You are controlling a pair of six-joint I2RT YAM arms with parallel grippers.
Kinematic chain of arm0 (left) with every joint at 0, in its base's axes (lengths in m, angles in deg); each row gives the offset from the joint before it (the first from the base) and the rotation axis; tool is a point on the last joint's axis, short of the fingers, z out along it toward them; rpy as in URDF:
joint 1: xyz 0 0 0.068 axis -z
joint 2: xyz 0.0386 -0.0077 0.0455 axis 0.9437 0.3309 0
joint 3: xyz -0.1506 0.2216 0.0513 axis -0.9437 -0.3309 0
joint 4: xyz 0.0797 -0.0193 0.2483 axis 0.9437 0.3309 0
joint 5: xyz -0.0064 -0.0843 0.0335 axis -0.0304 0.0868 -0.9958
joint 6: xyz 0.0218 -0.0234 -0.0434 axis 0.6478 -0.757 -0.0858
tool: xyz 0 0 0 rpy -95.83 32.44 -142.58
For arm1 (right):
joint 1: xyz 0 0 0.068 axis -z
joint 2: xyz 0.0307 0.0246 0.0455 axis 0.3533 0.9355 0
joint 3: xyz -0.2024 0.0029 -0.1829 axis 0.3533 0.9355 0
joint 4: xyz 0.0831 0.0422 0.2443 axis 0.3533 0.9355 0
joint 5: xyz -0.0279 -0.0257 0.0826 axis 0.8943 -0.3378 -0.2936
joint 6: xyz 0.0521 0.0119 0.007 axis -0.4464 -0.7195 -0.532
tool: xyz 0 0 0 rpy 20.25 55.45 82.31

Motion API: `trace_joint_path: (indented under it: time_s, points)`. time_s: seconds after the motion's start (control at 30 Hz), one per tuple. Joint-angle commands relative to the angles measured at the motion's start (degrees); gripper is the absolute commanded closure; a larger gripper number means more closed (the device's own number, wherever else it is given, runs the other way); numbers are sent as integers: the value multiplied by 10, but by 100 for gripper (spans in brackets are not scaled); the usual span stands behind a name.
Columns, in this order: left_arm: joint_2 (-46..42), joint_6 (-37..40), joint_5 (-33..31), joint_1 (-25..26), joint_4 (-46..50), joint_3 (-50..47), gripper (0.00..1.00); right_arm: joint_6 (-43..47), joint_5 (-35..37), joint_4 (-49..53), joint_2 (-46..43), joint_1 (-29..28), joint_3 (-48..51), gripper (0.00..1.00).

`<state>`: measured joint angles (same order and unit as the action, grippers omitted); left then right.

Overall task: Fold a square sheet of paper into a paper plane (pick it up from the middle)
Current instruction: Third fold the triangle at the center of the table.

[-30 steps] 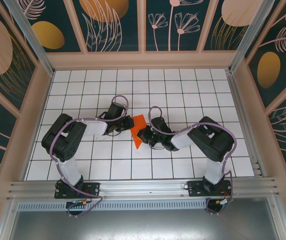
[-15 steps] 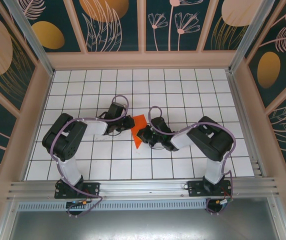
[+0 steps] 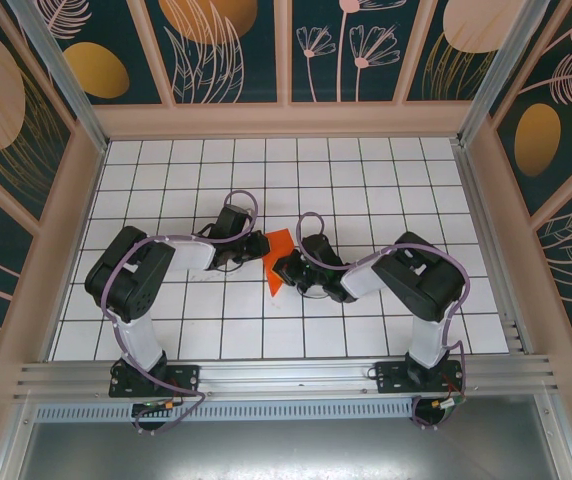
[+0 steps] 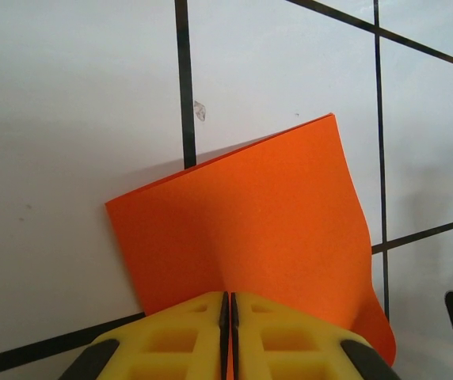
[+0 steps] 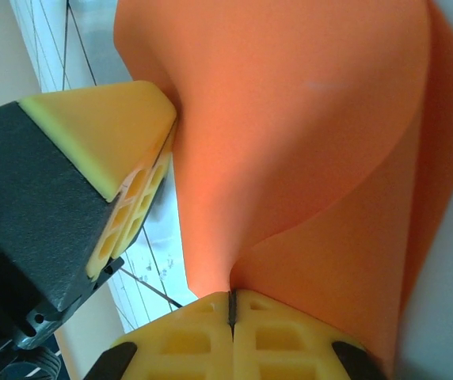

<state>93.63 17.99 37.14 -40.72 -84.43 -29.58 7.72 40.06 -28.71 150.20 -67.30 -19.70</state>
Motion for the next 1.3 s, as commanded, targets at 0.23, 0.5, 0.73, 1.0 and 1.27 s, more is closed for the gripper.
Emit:
trace_joint_path:
  time_s: [0.23,0.5,0.73,1.0,1.27]
  points:
    - [19,29,-15,4,47,17,85,5,9,-27,-25,0,19,100]
    - [19,52,-27,3,63,34,84,14,27,-19,-58,-2,33,100]
    - [26,50,-18,3,57,34,83,12,20,-27,-38,-2,19,100]
    - [29,44,-7,4,47,27,84,5,21,-44,-19,-3,10,100]
    - [32,42,-3,3,42,24,84,4,26,-50,-8,-2,4,100]
